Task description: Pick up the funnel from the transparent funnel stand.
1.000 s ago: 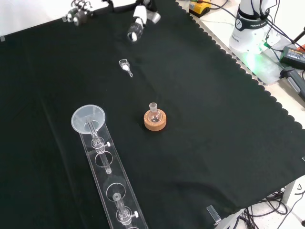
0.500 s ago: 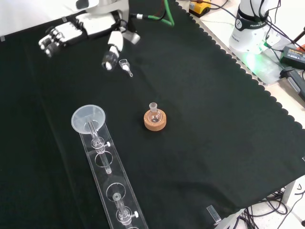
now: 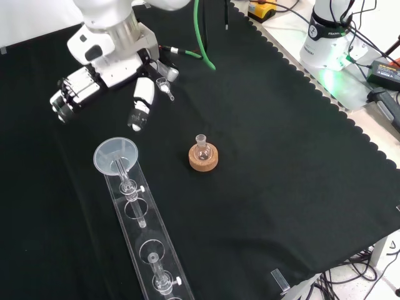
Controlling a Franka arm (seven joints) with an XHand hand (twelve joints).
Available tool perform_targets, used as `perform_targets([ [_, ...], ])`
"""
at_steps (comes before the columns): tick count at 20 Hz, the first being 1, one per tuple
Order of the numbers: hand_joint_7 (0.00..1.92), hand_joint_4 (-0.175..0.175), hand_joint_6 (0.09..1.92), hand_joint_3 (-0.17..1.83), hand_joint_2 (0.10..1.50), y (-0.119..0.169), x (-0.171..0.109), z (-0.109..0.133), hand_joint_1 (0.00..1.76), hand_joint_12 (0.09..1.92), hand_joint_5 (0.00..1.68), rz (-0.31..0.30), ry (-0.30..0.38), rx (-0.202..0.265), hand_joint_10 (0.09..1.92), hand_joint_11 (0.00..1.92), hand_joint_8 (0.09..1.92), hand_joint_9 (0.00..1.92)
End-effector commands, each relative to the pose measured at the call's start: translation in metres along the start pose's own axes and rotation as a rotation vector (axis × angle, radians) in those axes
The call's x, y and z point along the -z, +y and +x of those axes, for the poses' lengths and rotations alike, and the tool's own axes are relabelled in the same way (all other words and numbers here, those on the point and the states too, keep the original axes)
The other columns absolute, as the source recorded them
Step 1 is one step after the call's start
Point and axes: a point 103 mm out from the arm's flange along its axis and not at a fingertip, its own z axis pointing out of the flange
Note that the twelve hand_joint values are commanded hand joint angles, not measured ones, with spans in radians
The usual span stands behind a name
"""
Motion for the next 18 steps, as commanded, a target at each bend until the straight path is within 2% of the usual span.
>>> perform_targets([
  [1, 0.0, 0.066, 0.09, 0.03, 0.81, -0.004, -0.012, -0.001, 0.11, 0.77, 0.0, 0.064, -0.018, -0.033, 0.09, 0.0, 0.09, 0.0],
  [4, 0.0, 0.067, 0.09, 0.02, 0.8, -0.002, -0.017, 0.003, 0.08, 0.76, 0.0, 0.086, -0.013, -0.025, 0.09, 0.0, 0.09, 0.0],
  [8, 0.0, 0.067, 0.09, 0.02, 0.79, 0.003, -0.026, 0.007, 0.05, 0.73, 0.0, 0.119, -0.025, -0.045, 0.09, 0.0, 0.09, 0.0],
  [10, 0.0, 0.067, 0.09, 0.01, 0.79, 0.006, -0.037, 0.016, 0.04, 0.7, 0.0, 0.164, -0.062, -0.049, 0.09, 0.0, 0.09, 0.0],
  [18, 0.0, 0.069, 0.09, 0.01, 0.79, 0.007, -0.051, 0.021, 0.02, 0.68, 0.0, 0.23, -0.096, -0.047, 0.09, 0.0, 0.09, 0.0],
])
